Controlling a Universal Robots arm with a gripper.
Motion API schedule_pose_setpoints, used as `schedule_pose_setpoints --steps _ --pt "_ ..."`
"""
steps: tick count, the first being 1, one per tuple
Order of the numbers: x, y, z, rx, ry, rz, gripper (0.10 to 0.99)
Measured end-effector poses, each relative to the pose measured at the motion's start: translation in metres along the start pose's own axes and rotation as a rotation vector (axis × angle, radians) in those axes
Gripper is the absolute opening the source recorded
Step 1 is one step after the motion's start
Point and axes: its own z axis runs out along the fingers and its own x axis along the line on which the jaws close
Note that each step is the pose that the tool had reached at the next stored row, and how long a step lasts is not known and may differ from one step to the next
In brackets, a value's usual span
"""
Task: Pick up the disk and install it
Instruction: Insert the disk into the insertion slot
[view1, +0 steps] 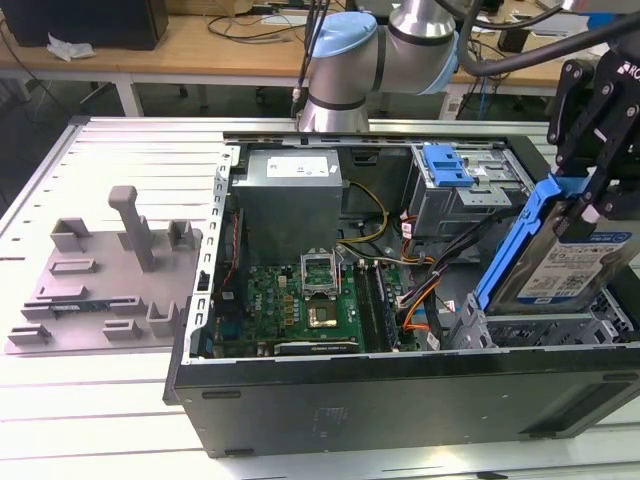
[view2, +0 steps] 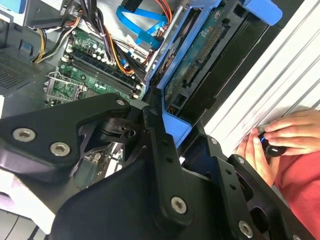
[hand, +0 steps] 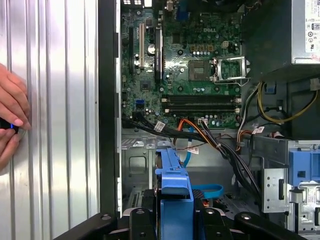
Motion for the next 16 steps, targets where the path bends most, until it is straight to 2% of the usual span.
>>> schedule_pose_setpoints --steps 9,16 --pt "0.0023 -0.0001 0.0089 0.0 -0.0001 0.0 0.369" --pt "0.007 -0.0001 0.0154 0.0 0.0 0.0 0.369"
